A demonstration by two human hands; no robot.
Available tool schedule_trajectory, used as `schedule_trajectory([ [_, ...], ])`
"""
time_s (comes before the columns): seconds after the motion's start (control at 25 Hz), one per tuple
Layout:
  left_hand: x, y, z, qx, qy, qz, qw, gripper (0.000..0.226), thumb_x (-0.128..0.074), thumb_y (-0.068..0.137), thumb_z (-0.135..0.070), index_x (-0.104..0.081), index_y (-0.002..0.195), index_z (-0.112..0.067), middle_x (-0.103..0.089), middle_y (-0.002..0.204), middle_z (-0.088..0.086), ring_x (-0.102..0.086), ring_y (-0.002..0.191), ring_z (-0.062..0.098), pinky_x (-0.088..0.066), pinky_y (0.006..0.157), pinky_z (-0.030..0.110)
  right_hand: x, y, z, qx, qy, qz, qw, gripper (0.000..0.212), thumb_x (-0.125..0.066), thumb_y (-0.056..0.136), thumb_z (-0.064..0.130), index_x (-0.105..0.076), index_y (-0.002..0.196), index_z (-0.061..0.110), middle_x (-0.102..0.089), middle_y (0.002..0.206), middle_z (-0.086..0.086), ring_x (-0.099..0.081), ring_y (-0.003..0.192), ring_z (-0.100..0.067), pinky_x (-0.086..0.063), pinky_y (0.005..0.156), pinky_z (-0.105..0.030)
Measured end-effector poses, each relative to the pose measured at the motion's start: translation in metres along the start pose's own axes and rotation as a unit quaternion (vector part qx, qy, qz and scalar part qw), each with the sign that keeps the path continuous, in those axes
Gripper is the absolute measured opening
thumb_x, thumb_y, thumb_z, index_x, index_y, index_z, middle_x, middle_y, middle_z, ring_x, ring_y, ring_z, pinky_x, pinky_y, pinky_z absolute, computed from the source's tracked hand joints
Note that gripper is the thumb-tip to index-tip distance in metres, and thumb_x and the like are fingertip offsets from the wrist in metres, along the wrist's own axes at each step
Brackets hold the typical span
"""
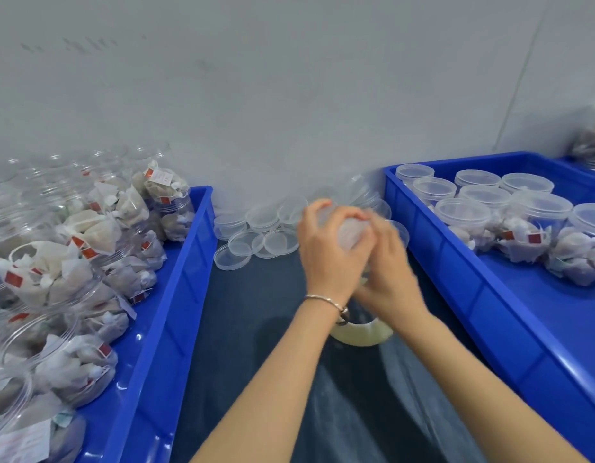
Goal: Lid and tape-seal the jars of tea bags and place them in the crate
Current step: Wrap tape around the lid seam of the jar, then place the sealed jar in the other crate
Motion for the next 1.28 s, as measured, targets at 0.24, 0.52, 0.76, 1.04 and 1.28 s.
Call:
schedule_trajectory([
  [0.24,-0.048,-0.004,-0.042,-0.078,-0.097,0.240,0.963,0.050,-0.063,0.085,-0.006,-0.051,0.133,-0.013,-0.039,0.142,0.009,-0.036,0.133,0.021,-0.030,0.111,0.029,0.097,0.017,-0.066,-0.129,-0.054,-0.262,0.955,0.077,-0.078,0.071,0.026,-0.040,0.135,0.005,-0.046,0.134,-0.016,-0.039,0.125,-0.030,-0.035,0.097,-0.038],
  [0.52,-0.068,-0.043,-0.032,-0.076,-0.025,0.420,0.904,0.039,-0.048,0.088,0.003,-0.057,0.125,-0.004,-0.055,0.131,0.012,-0.052,0.119,0.026,-0.039,0.103,0.039,0.103,0.025,-0.147,-0.537,0.103,-0.202,0.812,0.102,-0.083,0.064,0.021,-0.022,0.144,0.005,-0.030,0.146,-0.018,-0.040,0.129,-0.034,-0.042,0.095,-0.043],
  [0.76,-0.100,-0.050,-0.056,-0.113,0.037,0.530,0.840,0.047,-0.046,0.090,0.000,-0.041,0.136,-0.005,-0.038,0.144,0.010,-0.049,0.117,0.033,-0.043,0.096,0.049,0.098,0.029,-0.169,-0.560,0.166,-0.177,0.792,0.072,-0.063,0.080,0.013,-0.025,0.139,-0.004,-0.042,0.138,-0.019,-0.053,0.110,-0.032,-0.045,0.085,-0.040],
  [1.04,-0.046,-0.040,-0.023,-0.117,0.008,0.491,0.863,0.039,-0.049,0.090,0.001,-0.053,0.129,-0.004,-0.054,0.133,0.011,-0.049,0.121,0.023,-0.037,0.103,0.034,0.107,0.025,-0.139,-0.420,0.078,-0.247,0.870,0.079,-0.054,0.081,0.006,-0.014,0.149,0.007,-0.020,0.152,-0.017,-0.029,0.135,-0.034,-0.033,0.108,-0.040],
  [1.28,0.044,0.004,0.037,-0.031,0.104,0.373,0.922,0.022,-0.054,0.093,-0.014,-0.069,0.108,-0.016,-0.071,0.105,-0.001,-0.063,0.097,0.015,-0.047,0.092,0.035,0.041,0.031,-0.033,-0.085,-0.005,-0.202,0.976,0.045,-0.048,0.074,-0.015,-0.055,0.117,-0.003,-0.053,0.117,-0.023,-0.048,0.111,-0.032,-0.037,0.096,-0.034],
])
Point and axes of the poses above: each hand's wrist, its own y-axis towards the middle knuckle, its own x-axis out of the back of the hand, z = x × y, the point moved 1 cm from there along y, towards the middle knuckle
